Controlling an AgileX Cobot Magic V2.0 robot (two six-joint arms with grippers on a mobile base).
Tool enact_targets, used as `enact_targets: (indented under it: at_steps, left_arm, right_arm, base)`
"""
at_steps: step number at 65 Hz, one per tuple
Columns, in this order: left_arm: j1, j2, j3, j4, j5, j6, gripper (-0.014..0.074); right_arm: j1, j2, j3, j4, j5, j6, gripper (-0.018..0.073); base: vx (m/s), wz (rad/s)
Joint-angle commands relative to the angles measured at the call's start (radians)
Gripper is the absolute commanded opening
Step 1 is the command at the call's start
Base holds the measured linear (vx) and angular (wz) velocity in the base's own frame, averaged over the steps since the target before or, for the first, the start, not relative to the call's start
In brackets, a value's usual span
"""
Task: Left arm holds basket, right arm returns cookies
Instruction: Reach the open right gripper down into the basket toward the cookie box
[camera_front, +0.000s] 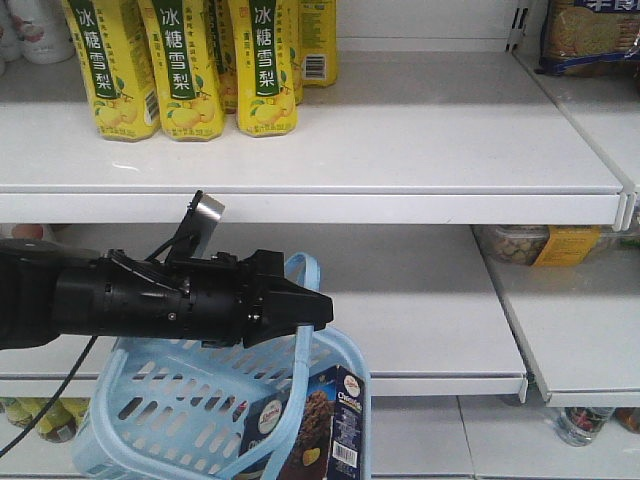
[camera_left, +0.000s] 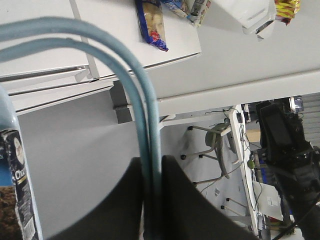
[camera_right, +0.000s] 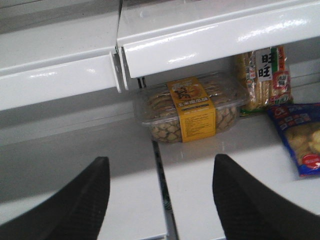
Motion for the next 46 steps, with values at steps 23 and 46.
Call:
enact_targets:
  at_steps: [23, 46]
  left_arm:
    - [0.004, -0.043, -0.041, -0.131, -0.013, 0.07, -0.0003]
    - [0.004, -0.043, -0.041, -0.131, -0.013, 0.07, -0.0003]
  right_arm:
    - [0.358, 0.199, -0.121, 0.372, 0.098, -0.095, 0.0426]
    - [0.644, 0.618, -0.279, 0.476, 0.1, -0.11, 0.0426]
  base:
    - [0.0, 0.0]
    - [0.0, 0.0]
